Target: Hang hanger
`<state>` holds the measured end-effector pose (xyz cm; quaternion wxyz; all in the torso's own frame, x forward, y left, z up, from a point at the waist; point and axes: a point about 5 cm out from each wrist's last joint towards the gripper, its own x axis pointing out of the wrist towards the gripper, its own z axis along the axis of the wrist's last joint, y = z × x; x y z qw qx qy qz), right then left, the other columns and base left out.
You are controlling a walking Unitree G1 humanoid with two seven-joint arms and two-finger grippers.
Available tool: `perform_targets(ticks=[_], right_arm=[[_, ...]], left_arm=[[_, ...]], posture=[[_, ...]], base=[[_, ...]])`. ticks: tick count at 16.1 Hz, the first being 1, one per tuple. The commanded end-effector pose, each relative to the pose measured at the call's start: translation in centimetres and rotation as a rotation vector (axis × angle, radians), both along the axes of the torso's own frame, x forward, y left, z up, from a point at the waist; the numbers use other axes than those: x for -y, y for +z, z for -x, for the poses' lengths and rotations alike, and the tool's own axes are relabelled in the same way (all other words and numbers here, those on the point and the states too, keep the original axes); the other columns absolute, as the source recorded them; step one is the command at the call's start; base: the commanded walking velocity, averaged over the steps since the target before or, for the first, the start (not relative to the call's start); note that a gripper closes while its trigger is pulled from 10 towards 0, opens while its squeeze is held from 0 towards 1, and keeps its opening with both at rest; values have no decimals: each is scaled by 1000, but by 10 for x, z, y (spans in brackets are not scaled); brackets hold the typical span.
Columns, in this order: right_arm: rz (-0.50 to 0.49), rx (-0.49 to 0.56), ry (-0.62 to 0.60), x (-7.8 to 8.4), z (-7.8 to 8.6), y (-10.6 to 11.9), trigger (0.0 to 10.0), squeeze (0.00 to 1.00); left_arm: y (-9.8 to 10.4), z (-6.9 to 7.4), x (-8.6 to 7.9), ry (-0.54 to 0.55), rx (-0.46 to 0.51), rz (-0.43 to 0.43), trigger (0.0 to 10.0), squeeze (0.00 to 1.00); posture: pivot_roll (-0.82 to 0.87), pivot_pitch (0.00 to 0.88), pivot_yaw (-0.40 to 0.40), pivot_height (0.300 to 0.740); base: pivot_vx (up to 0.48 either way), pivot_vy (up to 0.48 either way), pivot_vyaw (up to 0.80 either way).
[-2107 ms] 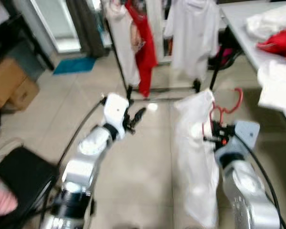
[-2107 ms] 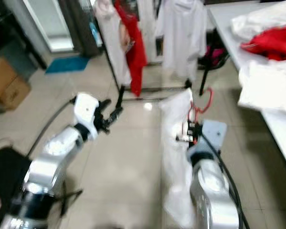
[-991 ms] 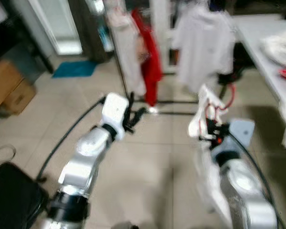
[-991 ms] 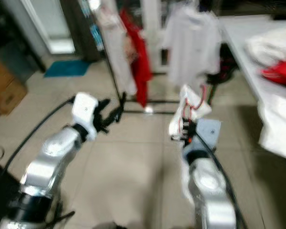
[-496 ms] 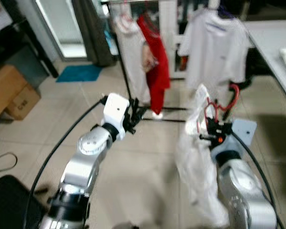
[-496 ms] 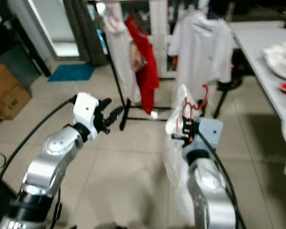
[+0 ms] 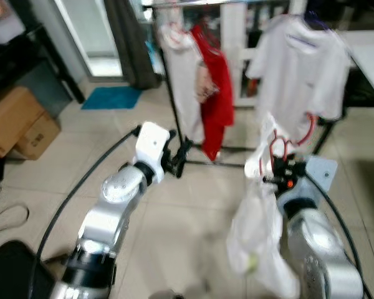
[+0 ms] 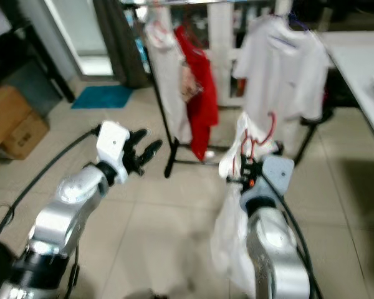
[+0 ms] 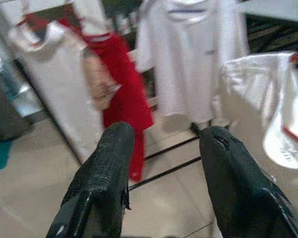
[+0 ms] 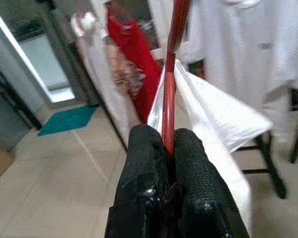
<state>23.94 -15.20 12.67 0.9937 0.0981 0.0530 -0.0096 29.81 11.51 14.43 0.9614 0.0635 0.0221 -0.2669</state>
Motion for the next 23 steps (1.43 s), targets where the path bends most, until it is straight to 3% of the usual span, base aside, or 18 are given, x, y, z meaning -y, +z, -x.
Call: perform_targets(ticks=[1,7,8,9,10,11,12,23], right_arm=[[2,35,20,-3,-1,7,10000,0],[5,35,20,-3,0,8,10000,0],[-2,41,24,-3,0,8,8588,0],[-5,44,25,-3,0,8,3137,0],[-6,44,25,-3,0,8,0,0],[-3,44,25,-3,0,8,1765,0],[6,38,21,-3,0,8,10000,0],[10,22,-6,0,-2,7,10000,0]], left_arm=[[4,-1,-1,4,15,-3,10000,0],[4,-1,0,-2,14,-4,10000,0],[4,-1,0,-2,14,-4,10000,0],[4,-1,0,-1,14,-4,10000,0],[4,-1,0,-1,14,-4,10000,0],[4,-1,0,-2,14,-5,10000,0],[4,-1,0,-2,14,-6,10000,0],[5,-3,2,-23,20,-12,10000,0]], posture=[[-62,53,125,740],[-62,55,124,740],[-62,55,124,740],[-61,55,123,740],[-61,55,123,740],[-61,55,122,740],[-61,56,122,740],[-62,54,131,740]], base=[[341,0,0],[339,0,0],[337,0,0],[337,0,0],[341,0,0],[337,0,0],[341,0,0],[337,0,-218]])
